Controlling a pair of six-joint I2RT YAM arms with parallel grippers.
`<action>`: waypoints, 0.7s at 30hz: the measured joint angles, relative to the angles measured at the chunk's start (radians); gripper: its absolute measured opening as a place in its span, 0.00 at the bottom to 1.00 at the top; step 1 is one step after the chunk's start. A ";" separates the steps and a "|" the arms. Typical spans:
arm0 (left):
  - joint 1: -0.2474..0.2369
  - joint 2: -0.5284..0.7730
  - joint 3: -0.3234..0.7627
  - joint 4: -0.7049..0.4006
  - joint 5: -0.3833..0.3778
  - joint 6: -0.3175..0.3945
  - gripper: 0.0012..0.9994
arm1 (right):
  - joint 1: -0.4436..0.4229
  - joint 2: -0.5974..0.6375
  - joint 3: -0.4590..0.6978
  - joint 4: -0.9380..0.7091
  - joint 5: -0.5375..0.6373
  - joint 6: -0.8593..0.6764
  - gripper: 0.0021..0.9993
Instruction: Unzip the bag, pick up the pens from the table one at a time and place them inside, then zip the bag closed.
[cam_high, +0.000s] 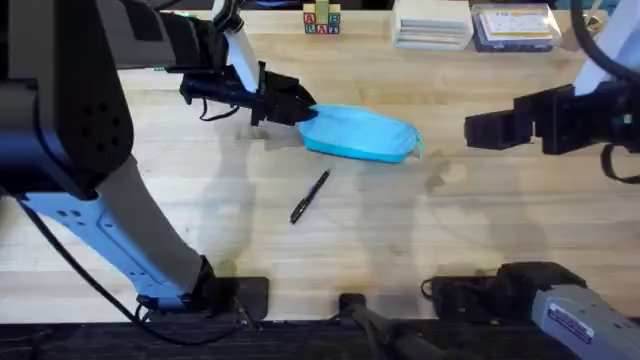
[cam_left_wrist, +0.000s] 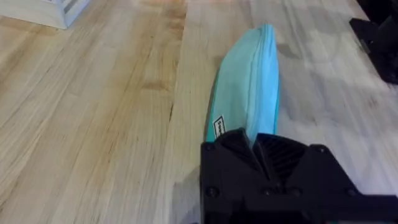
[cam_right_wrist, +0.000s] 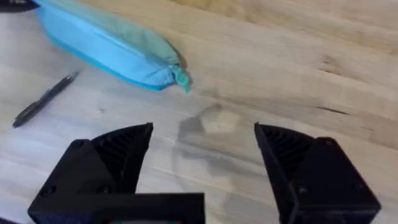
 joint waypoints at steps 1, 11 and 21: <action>0.000 0.000 0.000 0.000 0.000 0.000 0.04 | -0.002 0.009 0.000 0.000 -0.019 -0.012 1.00; 0.000 0.000 0.000 0.000 0.000 0.000 0.04 | -0.069 0.128 0.000 0.000 -0.204 -0.111 1.00; 0.000 0.000 0.000 0.000 0.000 0.000 0.04 | -0.187 0.241 0.000 -0.001 -0.397 -0.258 1.00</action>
